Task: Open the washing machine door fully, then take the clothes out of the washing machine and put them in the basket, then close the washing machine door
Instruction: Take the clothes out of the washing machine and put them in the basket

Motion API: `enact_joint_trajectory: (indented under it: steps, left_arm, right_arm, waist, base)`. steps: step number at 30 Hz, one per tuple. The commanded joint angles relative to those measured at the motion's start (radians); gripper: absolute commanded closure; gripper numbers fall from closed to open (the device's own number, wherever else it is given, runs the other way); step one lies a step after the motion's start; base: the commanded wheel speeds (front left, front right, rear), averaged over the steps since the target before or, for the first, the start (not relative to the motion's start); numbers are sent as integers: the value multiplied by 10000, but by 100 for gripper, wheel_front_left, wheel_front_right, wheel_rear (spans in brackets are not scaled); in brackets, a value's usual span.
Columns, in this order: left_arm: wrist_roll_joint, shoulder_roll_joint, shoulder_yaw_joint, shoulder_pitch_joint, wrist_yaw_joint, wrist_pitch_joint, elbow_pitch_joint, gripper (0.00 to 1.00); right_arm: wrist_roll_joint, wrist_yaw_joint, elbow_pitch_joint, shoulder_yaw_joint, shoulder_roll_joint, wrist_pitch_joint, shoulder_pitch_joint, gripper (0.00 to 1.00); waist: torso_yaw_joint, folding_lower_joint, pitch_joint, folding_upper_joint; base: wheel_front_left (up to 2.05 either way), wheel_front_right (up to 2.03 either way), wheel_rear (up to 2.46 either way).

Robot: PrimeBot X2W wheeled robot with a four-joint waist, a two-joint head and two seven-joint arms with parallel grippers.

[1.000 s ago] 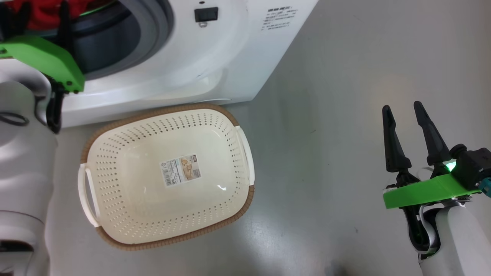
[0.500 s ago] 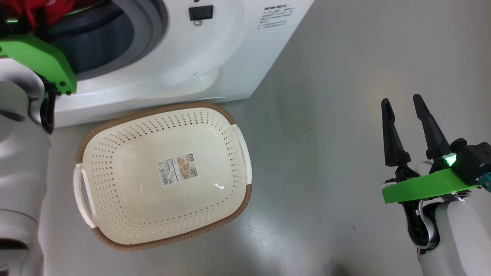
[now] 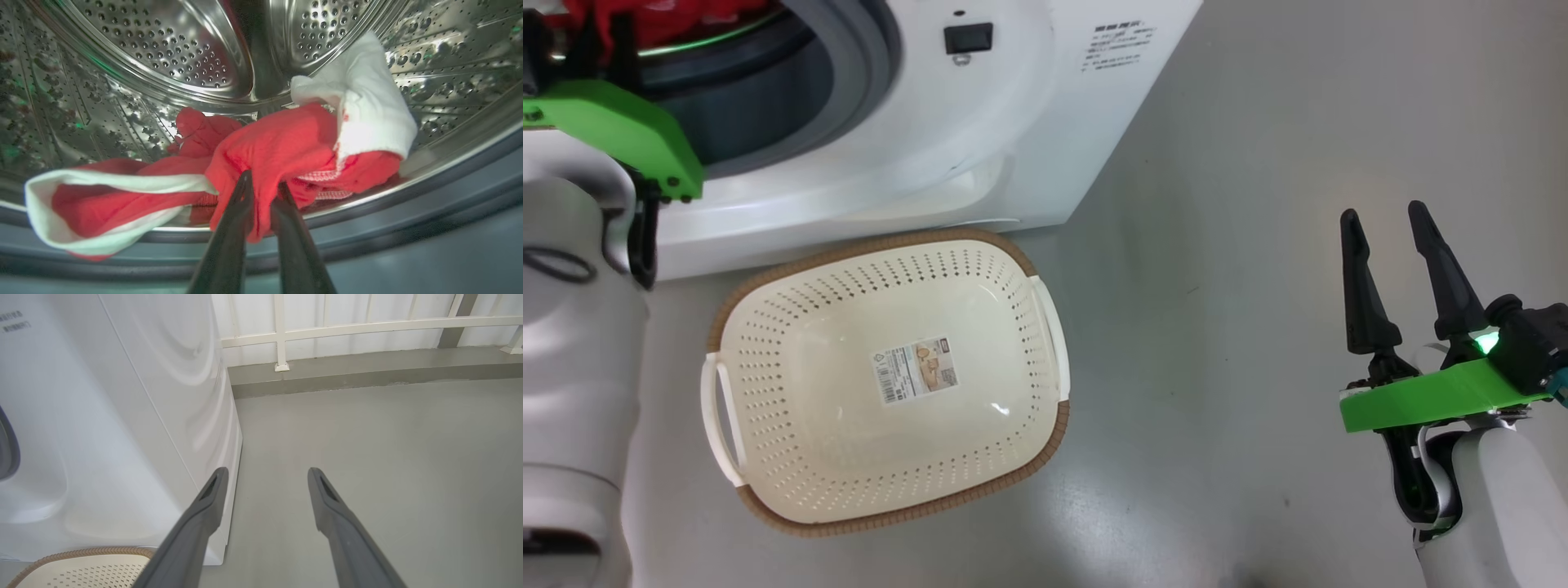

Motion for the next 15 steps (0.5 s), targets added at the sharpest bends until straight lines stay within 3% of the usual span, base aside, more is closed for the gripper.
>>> enact_joint_trajectory:
  steps: [1,15]
  left_arm:
    - [-59,415,211,394,112,-116,-615,100]
    - [351,-479,1422,3490,-196,-121,-4994,100]
  right_arm:
    - [-41,63,-205,187,6,-63,84,0]
    - [-323,63,-142,-4,7,-63,455,0]
  waist:
    - [114,0,-123,0]
    - [684,0,-839,0]
  base:
    - [0,0,0]
    - [0,0,0]
